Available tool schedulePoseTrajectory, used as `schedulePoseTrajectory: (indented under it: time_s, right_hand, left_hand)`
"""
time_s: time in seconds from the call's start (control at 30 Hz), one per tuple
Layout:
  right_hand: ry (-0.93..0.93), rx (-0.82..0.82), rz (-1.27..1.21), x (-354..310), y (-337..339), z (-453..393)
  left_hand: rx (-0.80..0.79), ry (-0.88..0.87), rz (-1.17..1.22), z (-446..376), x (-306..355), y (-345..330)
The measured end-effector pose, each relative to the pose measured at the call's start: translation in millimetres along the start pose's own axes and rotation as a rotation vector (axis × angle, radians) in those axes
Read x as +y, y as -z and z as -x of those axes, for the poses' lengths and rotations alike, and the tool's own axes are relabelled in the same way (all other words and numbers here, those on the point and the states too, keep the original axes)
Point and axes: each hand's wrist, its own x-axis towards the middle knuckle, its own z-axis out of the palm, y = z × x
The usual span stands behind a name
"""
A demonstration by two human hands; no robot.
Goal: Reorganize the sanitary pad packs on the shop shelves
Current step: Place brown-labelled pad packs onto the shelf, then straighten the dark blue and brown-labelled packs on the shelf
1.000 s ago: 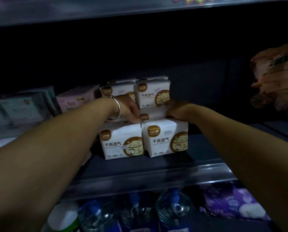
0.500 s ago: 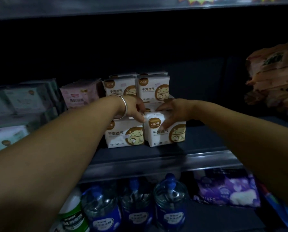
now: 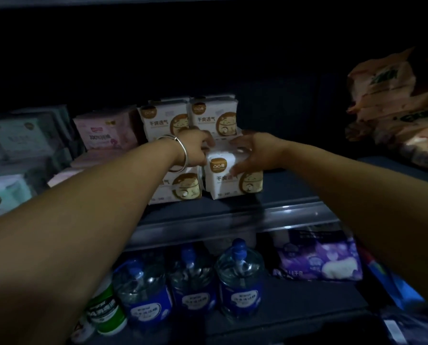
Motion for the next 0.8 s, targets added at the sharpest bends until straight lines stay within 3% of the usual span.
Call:
schedulePoseTrajectory:
  time_s: [0.27, 0.5, 0.8]
  right_hand:
    - [0.048, 0.296, 0.233, 31, -23, 70]
    - [-0.022, 0.204, 0.296, 81, -48, 168]
    - [-0.250, -0.047, 0.291, 218, -70, 279]
  left_hand:
    - [0.343, -0.087, 0.041, 62, 54, -41]
    - [0.071, -0.197, 0.017, 116, 110, -107]
    - [-0.210, -0.275, 0.033, 116, 235, -225]
